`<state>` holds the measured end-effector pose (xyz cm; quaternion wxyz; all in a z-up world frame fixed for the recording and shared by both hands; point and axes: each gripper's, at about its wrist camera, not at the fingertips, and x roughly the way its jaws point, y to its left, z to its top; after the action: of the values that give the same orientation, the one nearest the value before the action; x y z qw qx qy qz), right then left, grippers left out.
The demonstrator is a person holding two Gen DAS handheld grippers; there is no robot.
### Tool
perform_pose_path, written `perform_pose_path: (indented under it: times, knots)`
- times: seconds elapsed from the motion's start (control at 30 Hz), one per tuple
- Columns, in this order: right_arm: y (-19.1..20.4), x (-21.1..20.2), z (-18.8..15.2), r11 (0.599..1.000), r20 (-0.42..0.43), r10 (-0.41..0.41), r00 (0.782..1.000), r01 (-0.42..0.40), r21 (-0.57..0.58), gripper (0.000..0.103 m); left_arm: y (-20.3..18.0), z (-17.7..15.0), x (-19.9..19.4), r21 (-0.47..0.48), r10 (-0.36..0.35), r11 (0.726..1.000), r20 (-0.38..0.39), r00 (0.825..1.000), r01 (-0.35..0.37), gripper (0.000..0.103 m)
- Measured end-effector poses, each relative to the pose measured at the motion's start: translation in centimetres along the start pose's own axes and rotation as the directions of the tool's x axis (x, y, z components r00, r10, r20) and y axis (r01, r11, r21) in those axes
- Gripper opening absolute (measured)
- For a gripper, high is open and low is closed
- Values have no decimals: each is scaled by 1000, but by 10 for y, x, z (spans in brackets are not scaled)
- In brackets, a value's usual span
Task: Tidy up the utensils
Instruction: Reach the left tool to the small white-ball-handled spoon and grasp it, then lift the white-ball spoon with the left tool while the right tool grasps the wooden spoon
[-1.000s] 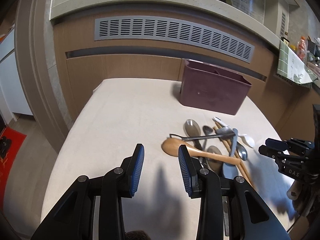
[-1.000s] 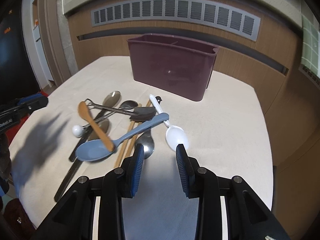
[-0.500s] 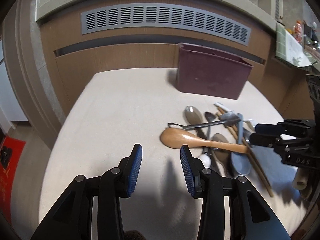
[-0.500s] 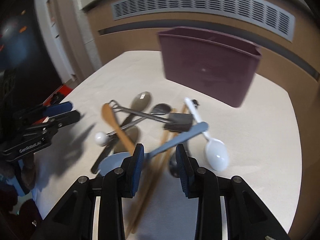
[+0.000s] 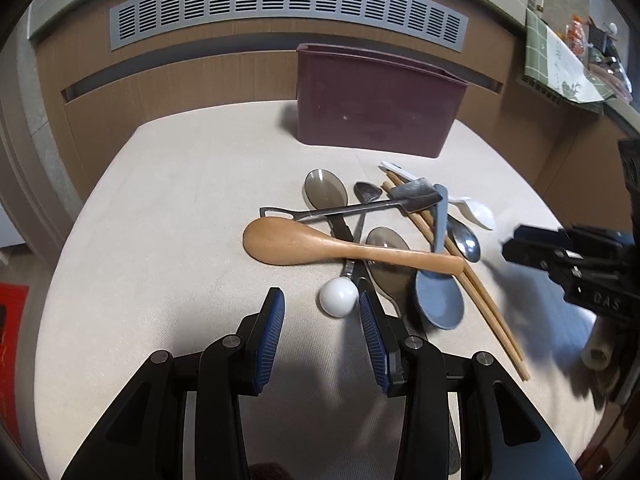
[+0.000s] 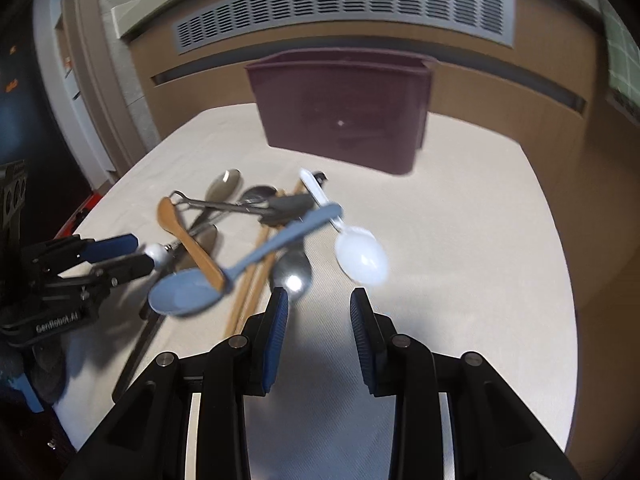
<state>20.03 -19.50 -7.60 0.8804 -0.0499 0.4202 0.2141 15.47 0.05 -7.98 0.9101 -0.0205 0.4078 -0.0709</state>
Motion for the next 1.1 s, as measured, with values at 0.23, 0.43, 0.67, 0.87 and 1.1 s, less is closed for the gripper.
perform_pose_path:
  times: [0.23,0.43,0.67,0.87,1.1]
  knots:
    - [-11,3,-12,998,5,19,1000,-19,56,30,-6,5,9,17,11,1000,-23,1000,-10,39]
    - [-11,-1,-14,998,25,19,999,-21,56,30,-7,11,18,-2,-12,1000,-41,999,12,31]
    - [-7,-5,-12,999,36,15,999,-17,39,30,3,19,-1,-40,-39,998,16,999,39,22]
    - [14,-11,9,998,59,50,997,-48,-32,30,33,19,-62,-61,29,998,146,989,-20,22]
    - [59,4,37,977,41,134,990,-125,-173,30,69,13,-93,-120,109,989,191,975,-87,22]
